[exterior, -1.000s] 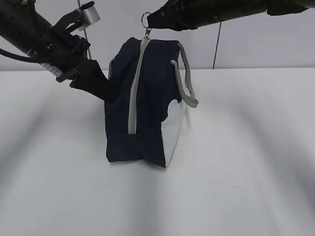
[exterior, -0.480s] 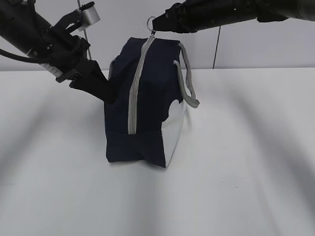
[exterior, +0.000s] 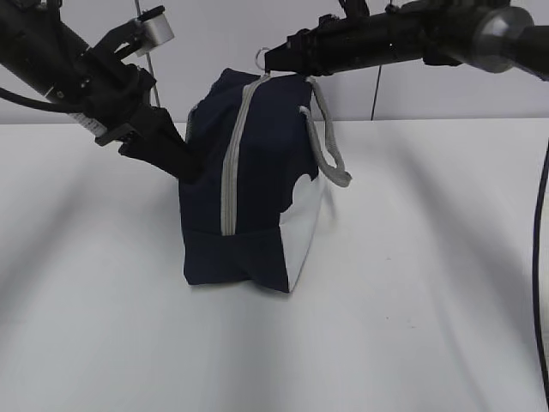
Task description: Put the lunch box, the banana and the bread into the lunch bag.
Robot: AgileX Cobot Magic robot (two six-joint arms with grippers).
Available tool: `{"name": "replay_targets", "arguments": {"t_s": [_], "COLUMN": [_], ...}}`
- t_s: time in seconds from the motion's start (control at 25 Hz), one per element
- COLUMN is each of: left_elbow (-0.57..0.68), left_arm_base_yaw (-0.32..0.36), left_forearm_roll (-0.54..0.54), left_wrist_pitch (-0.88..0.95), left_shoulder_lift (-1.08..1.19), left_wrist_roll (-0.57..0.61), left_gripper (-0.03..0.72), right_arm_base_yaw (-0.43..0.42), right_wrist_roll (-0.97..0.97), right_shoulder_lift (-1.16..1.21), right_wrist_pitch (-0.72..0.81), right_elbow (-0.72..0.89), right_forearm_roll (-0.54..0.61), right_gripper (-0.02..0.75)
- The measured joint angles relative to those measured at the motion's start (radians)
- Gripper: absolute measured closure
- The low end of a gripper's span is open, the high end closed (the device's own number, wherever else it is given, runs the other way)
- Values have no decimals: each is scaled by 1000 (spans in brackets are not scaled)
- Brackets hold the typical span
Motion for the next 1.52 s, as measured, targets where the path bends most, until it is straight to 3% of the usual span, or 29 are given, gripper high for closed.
{"name": "replay_targets", "arguments": {"t_s": [0.68, 1.24, 1.4, 1.52], "left_elbow": [0, 0, -37, -96], "left_arm_base_yaw": [0, 1, 8, 15], "left_forearm_roll": [-1, -16, -28, -28], "left_wrist_pitch": [-4, -8, 3, 19], "left_shoulder_lift": [0, 0, 0, 0], "left_wrist_roll": [-3, -13, -99, -167], "left_gripper": [686, 685, 652, 577], "right_arm_base_yaw": [-51, -51, -56, -56], "right_wrist_roll": [21, 23, 29, 48], "right_shoulder_lift": [136, 156, 156, 156], "right_wrist_pitch": [-22, -35, -48, -62], "right_elbow": [-200, -220, -222, -223], "right_forearm_roll": [0, 0, 0, 0], "right_gripper": [754, 754, 754, 754]}}
